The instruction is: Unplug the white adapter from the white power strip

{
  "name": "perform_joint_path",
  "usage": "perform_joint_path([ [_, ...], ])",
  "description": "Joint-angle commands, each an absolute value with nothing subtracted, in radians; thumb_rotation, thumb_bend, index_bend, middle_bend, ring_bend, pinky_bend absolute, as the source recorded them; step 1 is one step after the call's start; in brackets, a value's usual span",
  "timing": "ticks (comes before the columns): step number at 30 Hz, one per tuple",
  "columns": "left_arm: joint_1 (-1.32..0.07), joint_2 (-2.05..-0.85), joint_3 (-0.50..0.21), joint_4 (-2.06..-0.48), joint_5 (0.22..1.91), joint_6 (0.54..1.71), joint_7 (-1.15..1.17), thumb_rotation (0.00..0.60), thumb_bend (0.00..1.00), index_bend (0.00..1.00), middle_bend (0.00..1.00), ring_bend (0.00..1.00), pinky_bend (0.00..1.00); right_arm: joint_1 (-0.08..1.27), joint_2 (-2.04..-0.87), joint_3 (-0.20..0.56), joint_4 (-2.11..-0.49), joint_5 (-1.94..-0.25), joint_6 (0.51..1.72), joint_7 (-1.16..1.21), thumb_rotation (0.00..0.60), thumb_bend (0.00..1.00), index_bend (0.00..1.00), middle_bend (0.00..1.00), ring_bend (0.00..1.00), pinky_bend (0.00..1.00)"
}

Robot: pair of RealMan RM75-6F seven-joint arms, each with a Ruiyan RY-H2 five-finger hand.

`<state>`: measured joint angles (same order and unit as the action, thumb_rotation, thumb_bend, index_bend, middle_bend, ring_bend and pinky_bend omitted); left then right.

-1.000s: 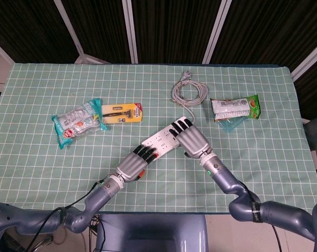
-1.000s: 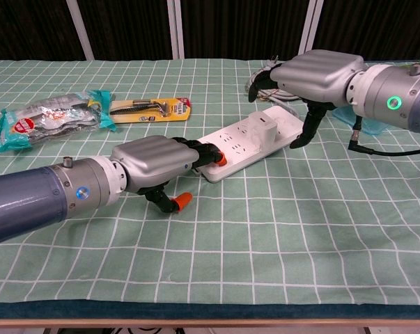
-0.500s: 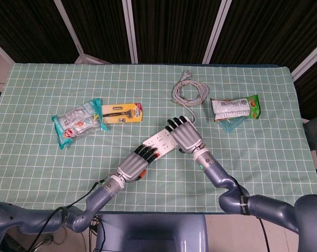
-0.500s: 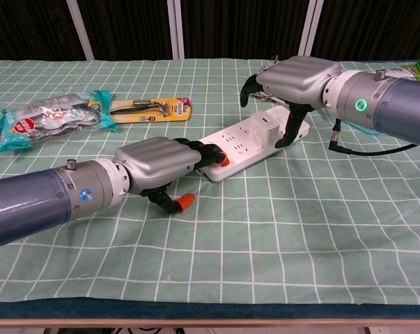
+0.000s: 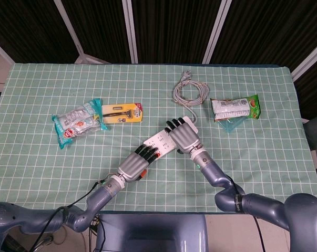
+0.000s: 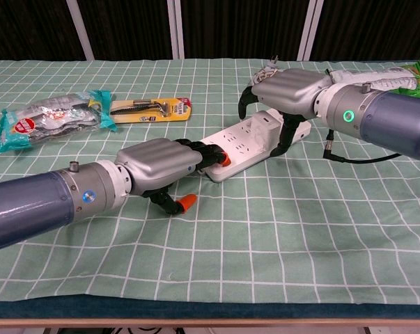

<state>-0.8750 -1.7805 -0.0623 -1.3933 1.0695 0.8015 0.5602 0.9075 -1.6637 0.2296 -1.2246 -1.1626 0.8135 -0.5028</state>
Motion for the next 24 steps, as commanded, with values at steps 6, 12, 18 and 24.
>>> perform_joint_path([
  [6,-0.875,-1.784,-0.06,-1.385,1.076,0.801,0.548,0.6,0.5,0.15,0.07,0.02,0.12,0.914,-1.684,0.227,-1.184,-1.168,0.824,-0.477,0.6,0.16,0.3,0.19,0.18,0.2],
  [12,-0.879,-1.782,-0.056,-1.383,1.086,0.799,0.544,0.6,0.5,0.15,0.07,0.02,0.12,0.918,-1.694,0.226,-1.161,-1.159,0.82,-0.467,0.6,0.16,0.32,0.19,0.18,0.21],
  [18,-0.879,-1.781,-0.055,-1.379,1.087,0.798,0.538,0.6,0.5,0.15,0.07,0.02,0.12,0.921,-1.706,0.221,-1.147,-1.16,0.821,-0.456,0.6,0.16,0.34,0.19,0.18,0.21],
  [24,-0.878,-1.783,-0.053,-1.372,1.088,0.797,0.531,0.6,0.5,0.15,0.07,0.02,0.12,0.926,-1.718,0.217,-1.129,-1.164,0.822,-0.449,0.6,0.18,0.38,0.2,0.19,0.21],
])
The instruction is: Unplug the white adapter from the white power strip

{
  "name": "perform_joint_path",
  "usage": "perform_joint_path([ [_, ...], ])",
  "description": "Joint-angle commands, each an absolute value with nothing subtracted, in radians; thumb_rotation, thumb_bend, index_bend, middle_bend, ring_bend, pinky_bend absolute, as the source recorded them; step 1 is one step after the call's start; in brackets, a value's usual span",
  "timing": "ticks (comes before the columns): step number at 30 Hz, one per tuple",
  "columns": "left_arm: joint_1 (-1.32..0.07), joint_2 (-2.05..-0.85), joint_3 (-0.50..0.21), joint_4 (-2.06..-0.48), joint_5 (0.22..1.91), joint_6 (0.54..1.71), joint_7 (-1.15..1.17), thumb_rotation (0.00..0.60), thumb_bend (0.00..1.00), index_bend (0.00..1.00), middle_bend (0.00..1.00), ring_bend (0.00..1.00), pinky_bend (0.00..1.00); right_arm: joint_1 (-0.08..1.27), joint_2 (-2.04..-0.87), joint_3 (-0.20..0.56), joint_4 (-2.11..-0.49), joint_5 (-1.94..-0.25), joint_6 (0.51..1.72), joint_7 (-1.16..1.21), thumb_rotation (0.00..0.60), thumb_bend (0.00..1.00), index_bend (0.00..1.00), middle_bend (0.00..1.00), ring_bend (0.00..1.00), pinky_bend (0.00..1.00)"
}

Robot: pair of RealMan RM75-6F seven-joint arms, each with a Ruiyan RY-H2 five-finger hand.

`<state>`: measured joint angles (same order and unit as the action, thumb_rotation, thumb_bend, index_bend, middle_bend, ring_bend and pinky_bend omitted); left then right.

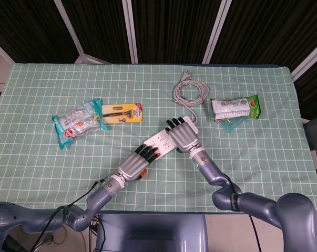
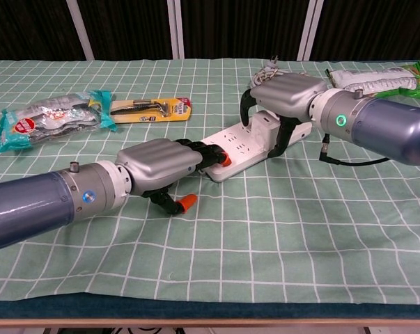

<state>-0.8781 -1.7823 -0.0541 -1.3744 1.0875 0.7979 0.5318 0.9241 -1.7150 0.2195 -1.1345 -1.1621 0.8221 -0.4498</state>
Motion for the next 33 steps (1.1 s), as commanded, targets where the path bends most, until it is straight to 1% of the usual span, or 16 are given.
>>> perform_joint_path([
  [1,-0.878,-1.784,-0.052,-1.371,1.088,0.797,0.53,0.6,0.5,0.15,0.07,0.02,0.12,0.926,-1.72,0.216,-1.125,-1.165,0.822,-0.448,0.6,0.21,0.39,0.2,0.19,0.21],
  [6,-0.876,-1.788,-0.048,-1.366,1.09,0.794,0.525,0.6,0.5,0.15,0.07,0.02,0.12,0.926,-1.726,0.214,-1.11,-1.164,0.822,-0.438,0.6,0.37,0.43,0.21,0.19,0.22],
  [9,-0.876,-1.79,-0.047,-1.363,1.092,0.794,0.523,0.6,0.5,0.15,0.07,0.02,0.12,0.924,-1.727,0.214,-1.104,-1.166,0.827,-0.432,0.6,0.43,0.44,0.22,0.19,0.22],
  [17,-0.876,-1.791,-0.045,-1.363,1.095,0.796,0.523,0.6,0.5,0.15,0.07,0.02,0.12,0.923,-1.719,0.216,-1.105,-1.166,0.836,-0.43,0.6,0.57,0.52,0.22,0.2,0.22],
  [22,-0.875,-1.789,-0.042,-1.37,1.095,0.797,0.526,0.6,0.5,0.15,0.07,0.02,0.12,0.921,-1.71,0.219,-1.119,-1.163,0.849,-0.442,0.6,0.59,0.55,0.24,0.21,0.22],
  [33,-0.874,-1.783,-0.043,-1.388,1.089,0.804,0.535,0.6,0.5,0.15,0.07,0.02,0.12,0.912,-1.661,0.234,-1.199,-1.159,0.9,-0.488,0.6,0.6,0.57,0.25,0.21,0.22],
])
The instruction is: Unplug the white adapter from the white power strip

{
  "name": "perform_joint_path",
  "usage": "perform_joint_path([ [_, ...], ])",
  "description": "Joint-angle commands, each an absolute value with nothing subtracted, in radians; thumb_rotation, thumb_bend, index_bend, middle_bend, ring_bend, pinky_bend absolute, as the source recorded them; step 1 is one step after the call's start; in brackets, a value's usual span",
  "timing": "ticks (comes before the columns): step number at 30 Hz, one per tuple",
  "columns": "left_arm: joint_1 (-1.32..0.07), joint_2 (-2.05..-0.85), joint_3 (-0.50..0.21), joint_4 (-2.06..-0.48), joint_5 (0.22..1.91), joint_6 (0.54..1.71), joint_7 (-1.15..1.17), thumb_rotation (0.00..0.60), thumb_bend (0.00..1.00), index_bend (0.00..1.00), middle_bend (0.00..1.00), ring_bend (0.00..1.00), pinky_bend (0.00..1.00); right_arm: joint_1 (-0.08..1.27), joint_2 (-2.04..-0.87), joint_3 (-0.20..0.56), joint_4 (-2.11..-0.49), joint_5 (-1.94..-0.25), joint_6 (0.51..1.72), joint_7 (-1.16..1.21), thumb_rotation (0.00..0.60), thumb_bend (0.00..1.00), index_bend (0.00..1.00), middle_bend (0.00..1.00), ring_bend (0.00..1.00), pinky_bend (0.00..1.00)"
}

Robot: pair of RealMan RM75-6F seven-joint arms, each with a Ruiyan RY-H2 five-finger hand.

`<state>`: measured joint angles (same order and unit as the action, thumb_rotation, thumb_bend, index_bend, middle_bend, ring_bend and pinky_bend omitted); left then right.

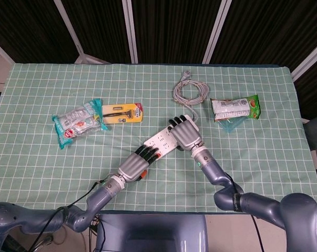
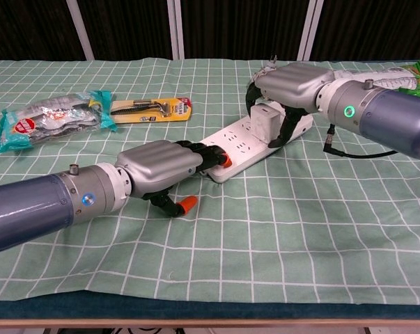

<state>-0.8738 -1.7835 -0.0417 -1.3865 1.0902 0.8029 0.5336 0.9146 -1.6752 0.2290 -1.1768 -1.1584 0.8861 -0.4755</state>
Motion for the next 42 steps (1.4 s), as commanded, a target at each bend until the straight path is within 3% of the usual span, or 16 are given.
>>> perform_joint_path([
  [1,-0.874,-1.782,-0.044,-1.39,1.088,0.805,0.535,0.6,0.5,0.15,0.07,0.02,0.12,0.911,-1.654,0.235,-1.21,-1.159,0.905,-0.494,0.6,0.6,0.57,0.25,0.21,0.22],
  [12,-0.869,-1.771,-0.056,-1.413,1.078,0.827,0.538,0.6,0.49,0.15,0.07,0.02,0.12,0.898,-1.58,0.25,-1.337,-1.145,0.964,-0.571,0.6,0.6,0.57,0.25,0.21,0.22],
  [19,-0.859,-1.729,-0.114,-1.47,1.094,0.906,0.519,0.6,0.44,0.15,0.06,0.02,0.12,0.872,-1.516,0.256,-1.435,-1.14,1.028,-0.621,0.6,0.6,0.57,0.25,0.21,0.22],
  [29,-0.792,-1.549,-0.2,-1.656,1.142,1.066,0.451,0.6,0.33,0.15,0.07,0.02,0.12,0.791,-1.415,0.227,-1.556,-1.077,1.115,-0.714,0.6,0.6,0.36,0.21,0.17,0.19],
  [36,-0.688,-1.388,-0.146,-1.785,1.219,1.175,0.423,0.6,0.29,0.15,0.06,0.02,0.12,0.722,-1.381,0.174,-1.602,-0.959,1.158,-0.805,0.6,0.48,0.03,0.07,0.03,0.08],
  [39,-0.631,-1.322,-0.113,-1.827,1.247,1.226,0.391,0.6,0.28,0.15,0.06,0.02,0.12,0.693,-1.375,0.159,-1.622,-0.916,1.186,-0.821,0.6,0.41,0.0,0.03,0.0,0.05],
  [42,-0.58,-1.269,-0.084,-1.847,1.276,1.273,0.36,0.6,0.27,0.15,0.06,0.02,0.12,0.667,-1.367,0.147,-1.643,-0.916,1.218,-0.811,0.6,0.41,0.0,0.02,0.0,0.04],
])
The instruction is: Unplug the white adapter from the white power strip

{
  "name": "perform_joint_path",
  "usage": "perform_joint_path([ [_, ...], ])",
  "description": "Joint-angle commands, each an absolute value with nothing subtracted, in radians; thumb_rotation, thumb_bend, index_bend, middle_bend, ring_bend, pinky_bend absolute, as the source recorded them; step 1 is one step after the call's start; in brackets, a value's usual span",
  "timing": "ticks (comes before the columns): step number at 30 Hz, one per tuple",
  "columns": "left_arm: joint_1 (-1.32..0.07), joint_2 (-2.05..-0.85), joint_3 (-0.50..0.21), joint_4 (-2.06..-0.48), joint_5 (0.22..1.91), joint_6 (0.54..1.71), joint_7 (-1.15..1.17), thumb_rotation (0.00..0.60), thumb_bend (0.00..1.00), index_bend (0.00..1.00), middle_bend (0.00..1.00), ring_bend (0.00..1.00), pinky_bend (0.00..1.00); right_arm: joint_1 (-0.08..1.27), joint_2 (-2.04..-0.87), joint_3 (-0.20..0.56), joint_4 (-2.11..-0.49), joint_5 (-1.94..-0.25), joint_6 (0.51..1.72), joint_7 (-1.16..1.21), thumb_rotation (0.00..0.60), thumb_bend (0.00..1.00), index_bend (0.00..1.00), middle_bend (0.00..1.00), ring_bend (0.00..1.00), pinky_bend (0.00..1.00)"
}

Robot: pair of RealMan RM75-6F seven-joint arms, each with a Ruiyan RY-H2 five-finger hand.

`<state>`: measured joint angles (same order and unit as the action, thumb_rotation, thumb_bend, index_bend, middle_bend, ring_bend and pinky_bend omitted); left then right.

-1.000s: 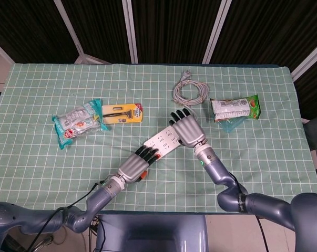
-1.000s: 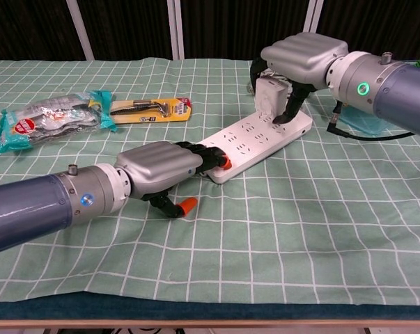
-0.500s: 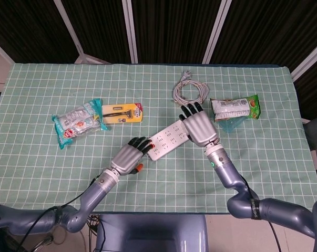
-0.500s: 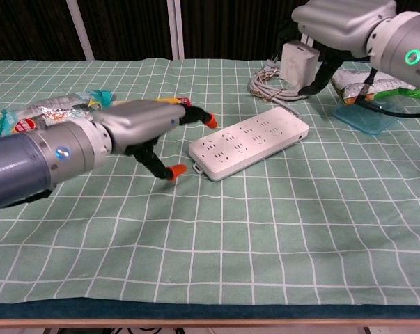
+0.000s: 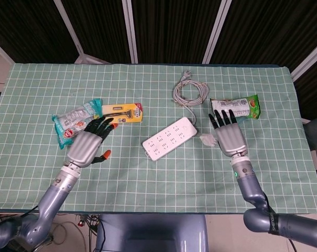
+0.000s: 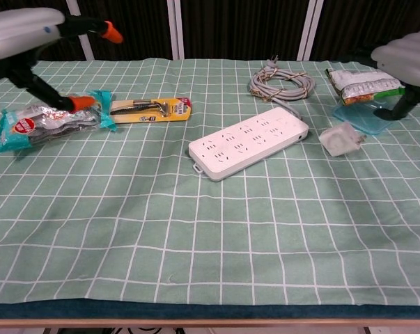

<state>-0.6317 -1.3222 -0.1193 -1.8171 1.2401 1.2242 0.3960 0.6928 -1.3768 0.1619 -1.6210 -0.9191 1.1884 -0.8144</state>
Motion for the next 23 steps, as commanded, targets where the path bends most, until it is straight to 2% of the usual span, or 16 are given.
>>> perform_joint_path([
  [1,-0.563,-1.253,-0.074,-1.852,1.288,1.29,0.349,0.6,0.27,0.15,0.06,0.02,0.12,0.657,-1.362,0.144,-1.652,-0.925,1.23,-0.8,0.6,0.41,0.0,0.01,0.0,0.04],
  [5,-0.489,-1.201,-0.03,-1.858,1.33,1.361,0.301,0.6,0.25,0.15,0.06,0.02,0.12,0.602,-1.332,0.121,-1.693,-0.989,1.279,-0.714,0.6,0.41,0.0,0.0,0.0,0.02],
  [11,-0.377,-1.149,0.035,-1.837,1.398,1.476,0.234,0.6,0.15,0.13,0.04,0.01,0.11,0.483,-1.274,0.045,-1.729,-1.158,1.383,-0.518,0.6,0.4,0.0,0.0,0.0,0.01],
  [13,-0.336,-1.137,0.057,-1.819,1.431,1.524,0.216,0.6,0.13,0.11,0.03,0.01,0.1,0.434,-1.256,0.008,-1.723,-1.233,1.431,-0.436,0.6,0.37,0.0,0.0,0.0,0.0],
  [19,-0.221,-1.105,0.113,-1.738,1.496,1.647,0.162,0.6,0.08,0.03,0.0,0.0,0.06,0.292,-1.22,-0.099,-1.645,-1.431,1.581,-0.197,0.6,0.19,0.0,0.0,0.0,0.0],
  [23,-0.163,-1.086,0.126,-1.683,1.488,1.689,0.097,0.6,0.05,0.01,0.0,0.0,0.04,0.217,-1.206,-0.146,-1.589,-1.496,1.655,-0.097,0.6,0.14,0.0,0.0,0.0,0.0],
])
